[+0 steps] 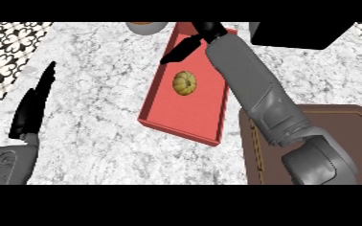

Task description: Pick the squash from the tray and place it in the cardboard box

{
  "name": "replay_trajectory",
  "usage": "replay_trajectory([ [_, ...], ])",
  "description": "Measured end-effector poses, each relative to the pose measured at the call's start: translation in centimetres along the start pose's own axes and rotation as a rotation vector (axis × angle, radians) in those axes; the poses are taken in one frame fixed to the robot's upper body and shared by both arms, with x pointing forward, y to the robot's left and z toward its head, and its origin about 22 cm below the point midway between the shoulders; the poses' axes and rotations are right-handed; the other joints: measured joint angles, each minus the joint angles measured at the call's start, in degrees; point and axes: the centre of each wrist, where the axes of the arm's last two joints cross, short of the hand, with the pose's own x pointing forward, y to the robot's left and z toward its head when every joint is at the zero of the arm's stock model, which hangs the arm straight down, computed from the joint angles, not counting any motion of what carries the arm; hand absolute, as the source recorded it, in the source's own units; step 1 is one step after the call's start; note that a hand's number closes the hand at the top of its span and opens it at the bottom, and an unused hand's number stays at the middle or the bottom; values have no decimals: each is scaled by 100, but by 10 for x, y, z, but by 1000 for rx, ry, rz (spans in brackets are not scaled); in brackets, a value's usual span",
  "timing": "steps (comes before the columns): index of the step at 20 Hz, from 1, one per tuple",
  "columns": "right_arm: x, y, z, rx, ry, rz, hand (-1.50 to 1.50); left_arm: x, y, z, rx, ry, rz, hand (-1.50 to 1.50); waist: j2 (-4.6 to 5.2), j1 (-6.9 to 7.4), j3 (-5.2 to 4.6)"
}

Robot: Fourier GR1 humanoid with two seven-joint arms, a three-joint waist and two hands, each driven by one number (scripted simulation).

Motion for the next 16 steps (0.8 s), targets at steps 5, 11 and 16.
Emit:
replay_trajectory([
  [5,-7,-31,7,-64,-14,-115,-150,-1,4,3,15,10,2,0,-5,-72,2],
  [11,-27,-94,35,-132,1,-164,-150,-6,5,6,20,16,1,0,20,-102,3],
  [16,-42,-147,68,-172,33,-150,-150,-3,6,6,19,11,7,0,45,-65,8],
])
